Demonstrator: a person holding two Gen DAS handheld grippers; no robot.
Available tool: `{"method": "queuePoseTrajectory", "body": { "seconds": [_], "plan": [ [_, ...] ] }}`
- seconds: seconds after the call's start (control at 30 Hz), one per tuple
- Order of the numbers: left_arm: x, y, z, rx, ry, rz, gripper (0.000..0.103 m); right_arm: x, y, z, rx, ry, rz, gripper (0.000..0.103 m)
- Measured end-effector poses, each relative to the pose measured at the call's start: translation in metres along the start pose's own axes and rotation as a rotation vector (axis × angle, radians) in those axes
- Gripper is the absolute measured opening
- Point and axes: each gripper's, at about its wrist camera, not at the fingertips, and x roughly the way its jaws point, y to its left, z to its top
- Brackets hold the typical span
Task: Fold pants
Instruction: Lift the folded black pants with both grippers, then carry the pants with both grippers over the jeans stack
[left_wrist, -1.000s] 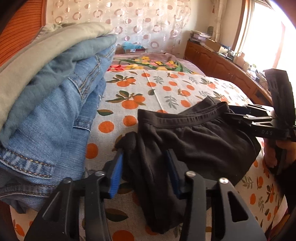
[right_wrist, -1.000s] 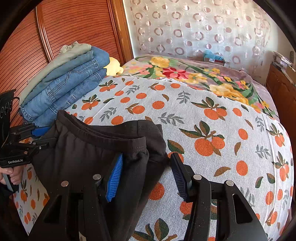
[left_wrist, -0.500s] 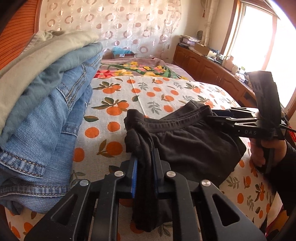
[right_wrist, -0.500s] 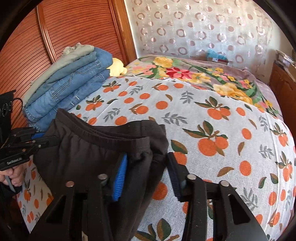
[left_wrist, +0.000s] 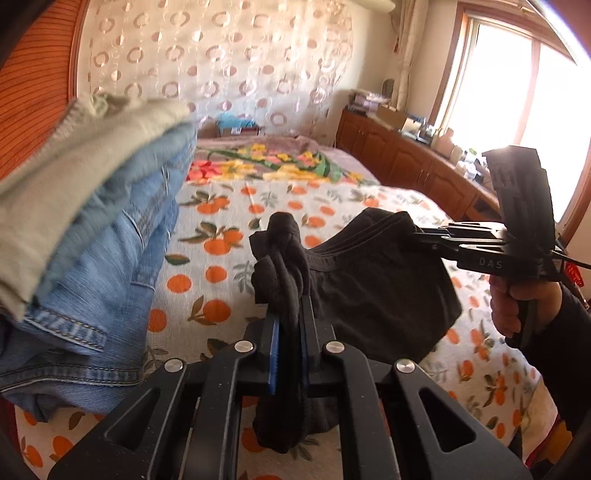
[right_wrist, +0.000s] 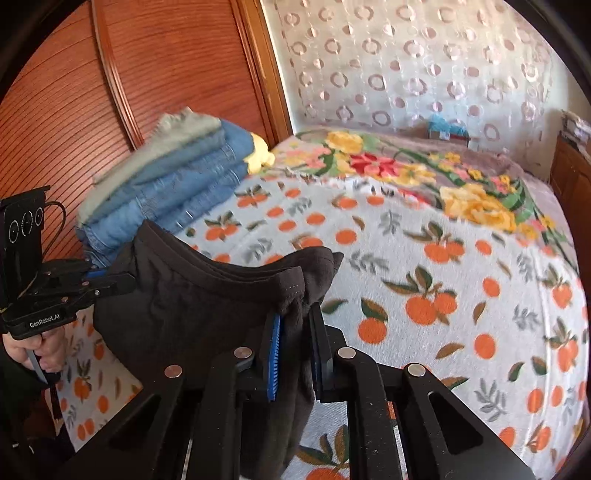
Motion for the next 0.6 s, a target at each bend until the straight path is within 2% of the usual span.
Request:
{"method": "queuePoseTrajectory", "body": {
  "seconds": [0.17, 0.37, 0.6],
  "plan": [
    [-0.033, -0.003, 0.009, -0.013, -0.090, -0.008, 0.009, -0.027, 0.015, 0.020, -0.046, -0.071, -0.018, 0.013],
    [-0.080, 0.002, 0.029, -0.026, -0.221, 0.016, 0.009, -0.046, 0.040, 0.069, -0.146, -0.145, -0.024, 0.013],
    [-0.112, 0.033, 0.049, -0.060, -0.308, 0.100, 0.009, -0.027, 0.083, 0.138, -0.268, -0.200, -0.003, 0.013]
  ]
}}
